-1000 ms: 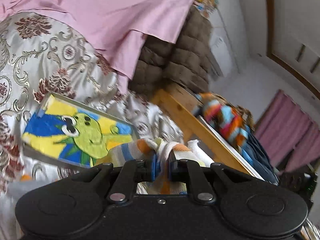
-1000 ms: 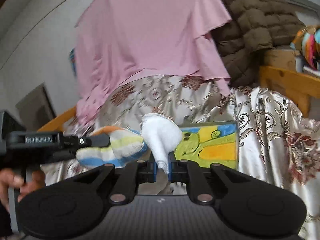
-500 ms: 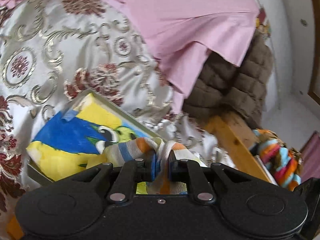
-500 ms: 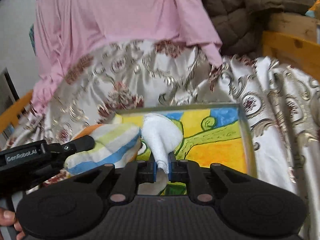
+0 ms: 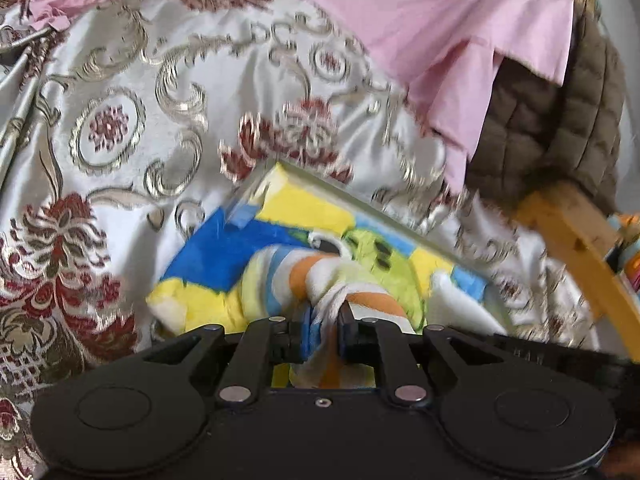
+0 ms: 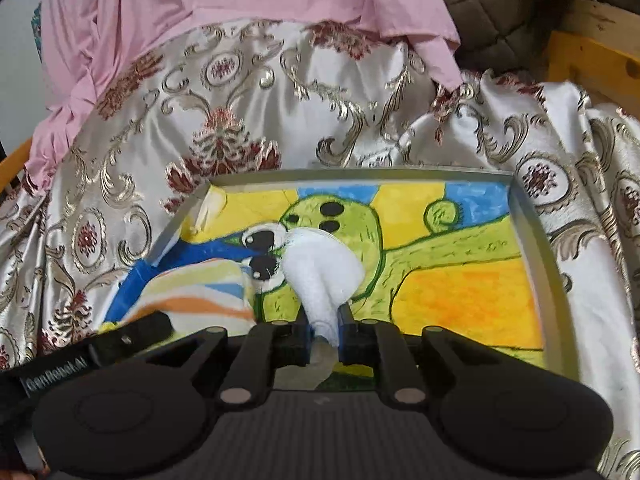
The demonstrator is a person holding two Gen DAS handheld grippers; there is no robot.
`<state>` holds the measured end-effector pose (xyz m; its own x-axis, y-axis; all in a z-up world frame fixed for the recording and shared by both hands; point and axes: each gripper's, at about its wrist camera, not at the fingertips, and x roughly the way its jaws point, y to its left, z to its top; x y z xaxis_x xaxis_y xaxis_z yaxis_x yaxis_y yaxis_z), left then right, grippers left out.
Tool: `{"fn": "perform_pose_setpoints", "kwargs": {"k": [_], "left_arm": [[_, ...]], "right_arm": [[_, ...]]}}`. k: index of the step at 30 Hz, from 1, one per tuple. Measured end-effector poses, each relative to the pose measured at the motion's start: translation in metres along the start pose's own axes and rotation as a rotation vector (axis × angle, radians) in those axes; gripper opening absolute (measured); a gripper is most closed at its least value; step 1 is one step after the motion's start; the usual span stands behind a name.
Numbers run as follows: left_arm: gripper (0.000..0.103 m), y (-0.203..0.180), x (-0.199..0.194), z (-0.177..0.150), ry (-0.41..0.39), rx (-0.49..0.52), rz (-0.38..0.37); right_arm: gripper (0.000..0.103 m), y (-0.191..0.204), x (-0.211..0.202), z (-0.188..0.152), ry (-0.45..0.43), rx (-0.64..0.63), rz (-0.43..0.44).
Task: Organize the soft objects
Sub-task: 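Carry the sock and striped towel with both tools to the cartoon tray, then open both tools to drop the sock and towel onto the tray, then lift both tools away from the tray back toward the pile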
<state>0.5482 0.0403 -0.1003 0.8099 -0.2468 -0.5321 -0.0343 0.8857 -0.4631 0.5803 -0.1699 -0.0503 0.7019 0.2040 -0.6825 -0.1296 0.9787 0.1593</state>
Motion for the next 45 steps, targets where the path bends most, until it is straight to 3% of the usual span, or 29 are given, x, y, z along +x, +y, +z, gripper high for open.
{"fn": "perform_pose_setpoints", "kwargs": {"k": [3,12,18,22,28,36,45], "left_arm": [[0.015,-0.002,0.008,-0.006,0.055,0.032,0.003],[0.021,-0.003,0.001,-0.007,0.059,0.048,0.003],[0.041,-0.009,-0.015,-0.006,0.032,0.065,0.011],[0.058,-0.014,-0.035,-0.003,-0.007,0.067,0.024],[0.072,-0.030,-0.075,0.003,-0.078,0.102,0.040],[0.087,-0.066,-0.151,0.007,-0.213,0.161,0.048],[0.098,-0.095,-0.239,-0.018,-0.346,0.222,0.097]], "right_arm": [[0.018,0.003,0.005,-0.003,0.032,-0.007,-0.007],[0.034,-0.001,0.000,-0.010,0.045,-0.004,-0.010],[0.059,-0.005,-0.022,-0.010,0.010,-0.018,-0.016],[0.072,-0.012,-0.049,-0.007,-0.036,0.002,-0.017],[0.088,-0.019,-0.101,-0.002,-0.127,0.014,-0.013],[0.098,-0.015,-0.182,-0.009,-0.259,-0.026,0.010],[0.100,-0.007,-0.266,-0.031,-0.370,-0.068,0.038]]}}
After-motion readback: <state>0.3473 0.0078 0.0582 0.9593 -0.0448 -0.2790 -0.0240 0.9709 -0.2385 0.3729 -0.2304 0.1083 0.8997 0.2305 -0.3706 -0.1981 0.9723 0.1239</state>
